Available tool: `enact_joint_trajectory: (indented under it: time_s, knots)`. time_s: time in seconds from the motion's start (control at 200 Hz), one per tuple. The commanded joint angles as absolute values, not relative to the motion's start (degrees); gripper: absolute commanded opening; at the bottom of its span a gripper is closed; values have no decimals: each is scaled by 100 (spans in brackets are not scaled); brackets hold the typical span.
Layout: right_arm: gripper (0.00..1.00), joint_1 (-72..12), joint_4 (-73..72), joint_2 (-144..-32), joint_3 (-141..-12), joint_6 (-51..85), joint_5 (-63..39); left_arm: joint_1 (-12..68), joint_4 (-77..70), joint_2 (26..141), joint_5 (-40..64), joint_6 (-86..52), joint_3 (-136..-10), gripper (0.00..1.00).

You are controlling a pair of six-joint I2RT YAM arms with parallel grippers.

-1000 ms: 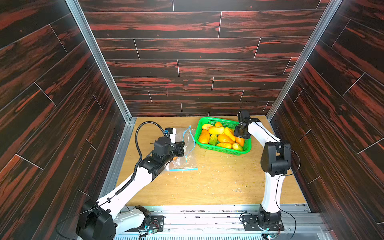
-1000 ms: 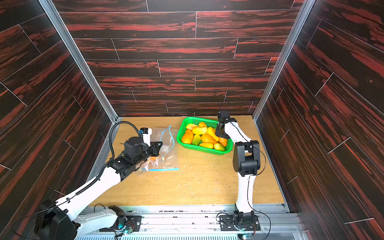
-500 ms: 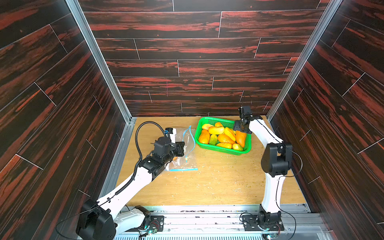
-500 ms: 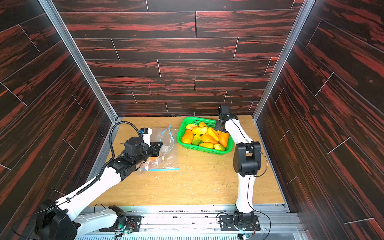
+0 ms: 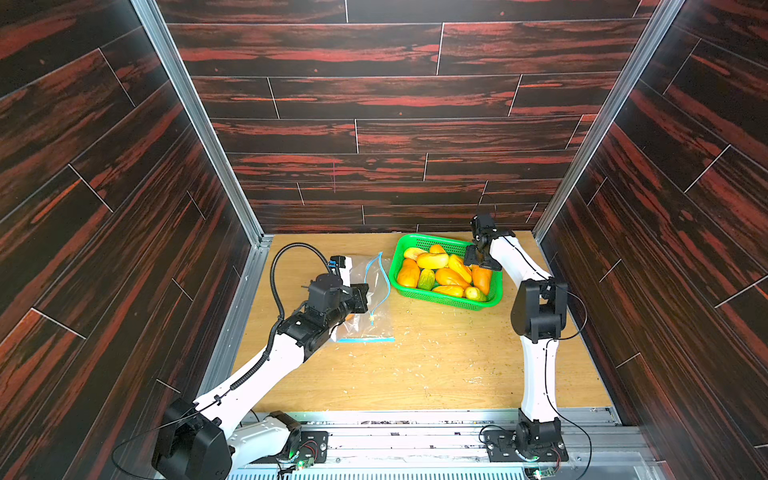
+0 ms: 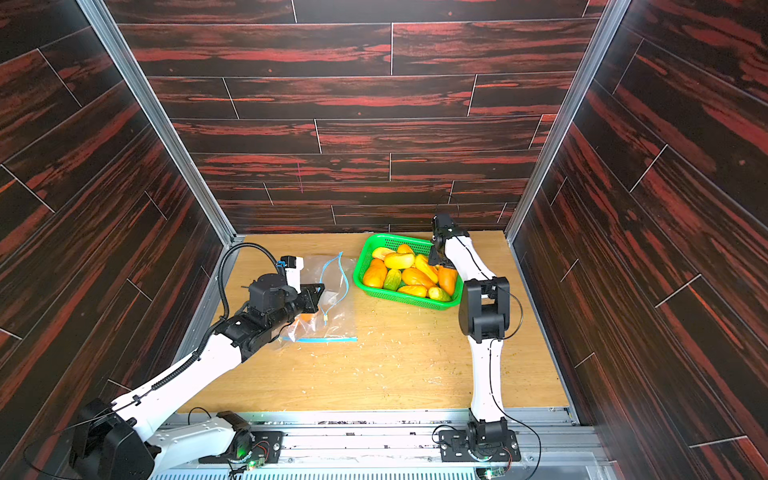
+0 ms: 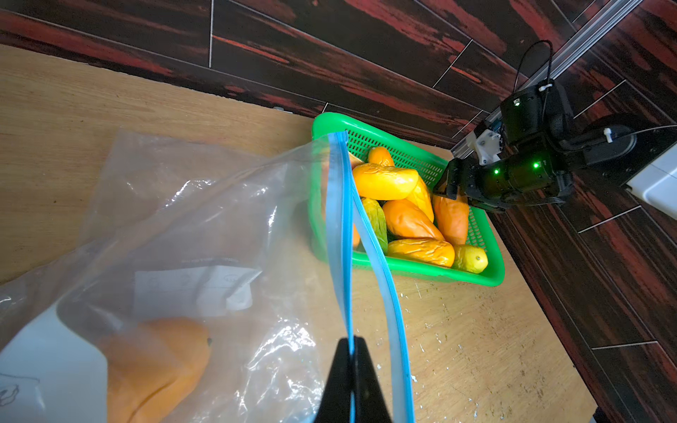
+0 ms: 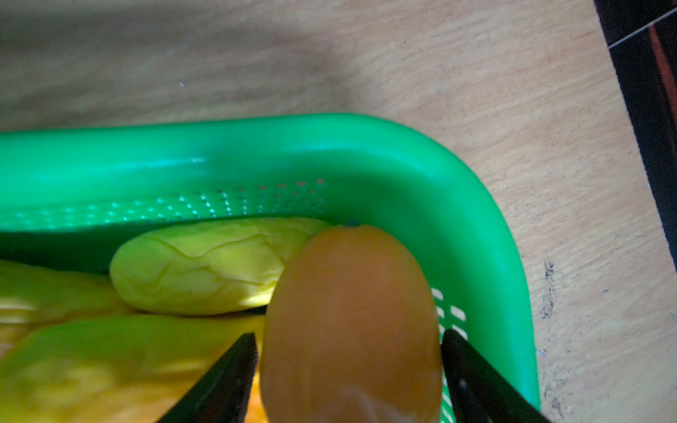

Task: Place the mango in a zip-top bag and seal the zipper
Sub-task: Pick up the mango from the basket.

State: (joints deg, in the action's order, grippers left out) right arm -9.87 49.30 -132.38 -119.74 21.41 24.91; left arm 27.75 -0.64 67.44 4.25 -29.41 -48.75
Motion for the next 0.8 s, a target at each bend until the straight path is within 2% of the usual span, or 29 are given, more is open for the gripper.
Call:
enact_joint_trajectory:
  time_s: [0.0,0.095,0.235,0.336,0.571,0.716,0.792]
  knots:
    - [80,-1003,5094,-13424,-12073,2208,2392,2769,6,6656,341,-2906,-4883,0]
    - [70,-1002,5035,-13336,-12050,2172,2356,2769,0,6653,325,-2902,-4882,0]
    - [49,-1004,4811,-13025,-11901,2029,2222,2770,0,6646,325,-2925,-4879,0]
    - [39,-1008,4403,-12566,-11504,1926,1996,2769,-21,6651,323,-2955,-4894,0]
    - [26,-1013,2199,-10625,-9359,1918,1101,2770,-76,6756,370,-3048,-5005,0]
    - [24,-1141,427,-9497,-7948,2033,679,2769,-132,6922,481,-3156,-5151,0]
    - [24,-1307,-705,-9017,-7255,2119,-21,2769,-154,7019,580,-3215,-5238,0]
